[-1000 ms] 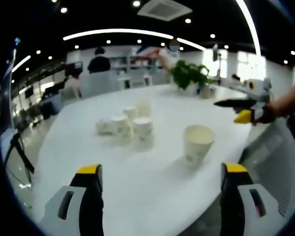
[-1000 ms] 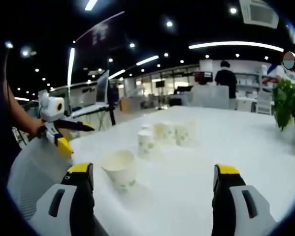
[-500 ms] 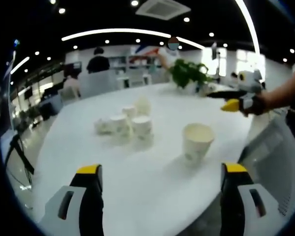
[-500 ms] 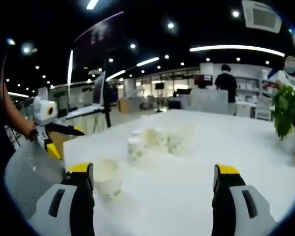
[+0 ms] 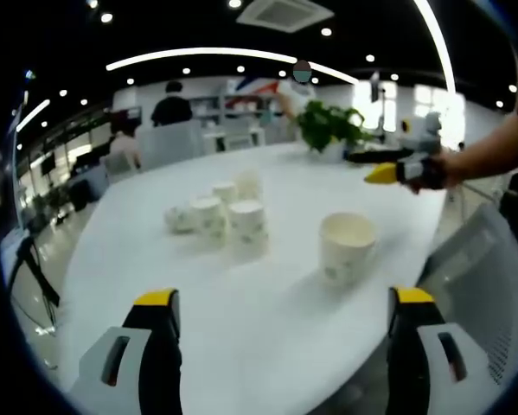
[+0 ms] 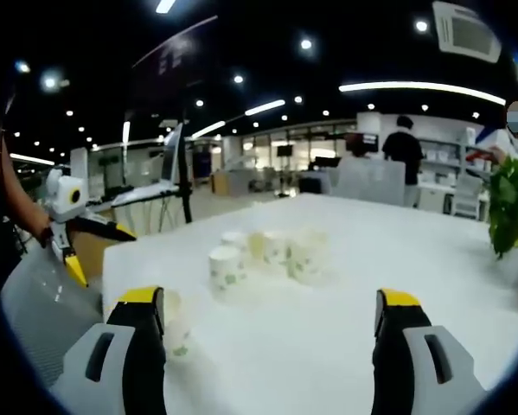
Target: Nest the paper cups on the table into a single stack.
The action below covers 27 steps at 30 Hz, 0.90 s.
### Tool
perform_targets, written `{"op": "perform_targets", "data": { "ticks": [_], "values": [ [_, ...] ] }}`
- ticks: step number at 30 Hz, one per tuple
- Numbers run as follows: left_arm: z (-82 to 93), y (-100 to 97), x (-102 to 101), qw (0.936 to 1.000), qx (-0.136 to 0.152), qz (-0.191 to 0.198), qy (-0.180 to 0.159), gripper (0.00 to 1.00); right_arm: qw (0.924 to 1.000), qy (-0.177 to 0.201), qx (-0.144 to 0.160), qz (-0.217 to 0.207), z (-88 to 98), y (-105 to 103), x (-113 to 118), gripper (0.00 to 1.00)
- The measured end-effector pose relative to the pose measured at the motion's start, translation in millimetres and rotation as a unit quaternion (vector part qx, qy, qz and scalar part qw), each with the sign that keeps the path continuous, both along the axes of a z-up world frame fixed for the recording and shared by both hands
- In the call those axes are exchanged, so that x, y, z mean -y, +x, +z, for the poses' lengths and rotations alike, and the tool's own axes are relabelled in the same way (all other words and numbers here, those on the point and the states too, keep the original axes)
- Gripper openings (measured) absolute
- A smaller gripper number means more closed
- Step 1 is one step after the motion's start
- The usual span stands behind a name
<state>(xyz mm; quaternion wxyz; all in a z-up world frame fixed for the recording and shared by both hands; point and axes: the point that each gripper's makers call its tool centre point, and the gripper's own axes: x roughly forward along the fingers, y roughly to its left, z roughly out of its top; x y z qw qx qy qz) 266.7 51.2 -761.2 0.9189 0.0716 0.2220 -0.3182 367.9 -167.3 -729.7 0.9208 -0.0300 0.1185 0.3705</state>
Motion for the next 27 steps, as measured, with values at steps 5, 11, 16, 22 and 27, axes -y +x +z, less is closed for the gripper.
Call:
{"op": "perform_targets", "data": {
  "ticks": [5,11,16,22,27],
  "values": [
    [0.4,0.4,-0.5,1.0000,0.002,0.002,0.002,0.99,1.0000,0.001,0.001,0.000,0.3,10.0,-1.8,1.00],
    [-0.6,0.3,-0.7,1.0000,-0.001,0.003,0.001,0.98,0.9999,-0.005,0.000,0.010,-2.9,19.0,-10.6,1.00],
    [-2.2,0.2,-1.5,1.0000,-0.004,0.002,0.004,0.98,0.9999,-0.006,-0.003,0.012,-6.7,30.4,-15.9,1.00],
    [-2.3,-0.6,-1.9,1.0000,-0.005,0.002,0.003,0.97,0.9999,-0.001,-0.005,0.009,-10.7,41.8,-20.1,1.00],
    [-1.6,-0.5,-1.6,1.0000,-0.004,0.002,-0.002,0.99,1.0000,0.000,0.000,0.007,-10.2,52.0,-19.9,1.00]
  ]
}}
